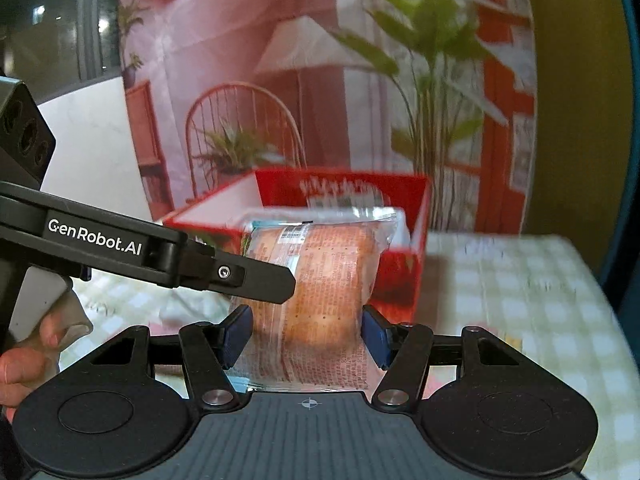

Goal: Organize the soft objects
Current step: 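Lower the bread package into the red box and open both grippers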

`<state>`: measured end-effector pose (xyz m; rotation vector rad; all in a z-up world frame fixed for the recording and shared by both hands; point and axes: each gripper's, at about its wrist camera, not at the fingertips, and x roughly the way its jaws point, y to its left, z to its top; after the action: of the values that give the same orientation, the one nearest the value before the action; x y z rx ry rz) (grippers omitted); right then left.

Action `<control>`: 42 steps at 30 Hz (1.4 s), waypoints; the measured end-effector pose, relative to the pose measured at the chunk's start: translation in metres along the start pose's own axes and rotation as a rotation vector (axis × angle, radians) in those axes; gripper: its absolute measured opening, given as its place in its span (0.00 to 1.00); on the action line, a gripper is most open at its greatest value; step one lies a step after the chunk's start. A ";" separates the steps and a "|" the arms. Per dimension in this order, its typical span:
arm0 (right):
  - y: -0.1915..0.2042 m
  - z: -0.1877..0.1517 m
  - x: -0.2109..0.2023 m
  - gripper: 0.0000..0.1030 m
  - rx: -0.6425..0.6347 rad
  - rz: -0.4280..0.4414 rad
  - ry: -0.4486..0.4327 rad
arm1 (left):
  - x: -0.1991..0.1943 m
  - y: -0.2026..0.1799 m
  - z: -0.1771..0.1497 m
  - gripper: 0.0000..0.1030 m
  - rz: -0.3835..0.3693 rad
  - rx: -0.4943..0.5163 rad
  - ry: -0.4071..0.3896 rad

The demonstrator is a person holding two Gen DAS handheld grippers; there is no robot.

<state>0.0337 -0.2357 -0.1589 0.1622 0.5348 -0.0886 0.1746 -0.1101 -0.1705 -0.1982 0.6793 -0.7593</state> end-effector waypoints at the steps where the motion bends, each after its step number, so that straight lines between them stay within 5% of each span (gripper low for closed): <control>1: 0.000 0.006 0.002 0.54 -0.008 0.003 -0.009 | -0.002 0.002 0.004 0.47 0.002 0.001 -0.012; 17: 0.017 0.078 0.105 0.50 -0.207 0.038 0.009 | 0.013 0.071 0.058 0.47 0.108 -0.083 -0.097; 23: 0.008 0.086 0.133 0.50 -0.190 0.048 0.019 | 0.038 0.095 0.074 0.47 0.104 -0.147 -0.073; 29: -0.008 0.090 0.147 0.50 -0.156 0.016 0.038 | 0.063 0.092 0.083 0.47 0.101 -0.108 -0.040; 42: -0.038 0.069 0.167 0.50 -0.039 -0.117 0.210 | 0.109 0.087 0.076 0.47 0.077 -0.074 0.103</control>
<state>0.2066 -0.2926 -0.1915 0.1026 0.7552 -0.1765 0.3294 -0.1279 -0.2008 -0.2000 0.8093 -0.6745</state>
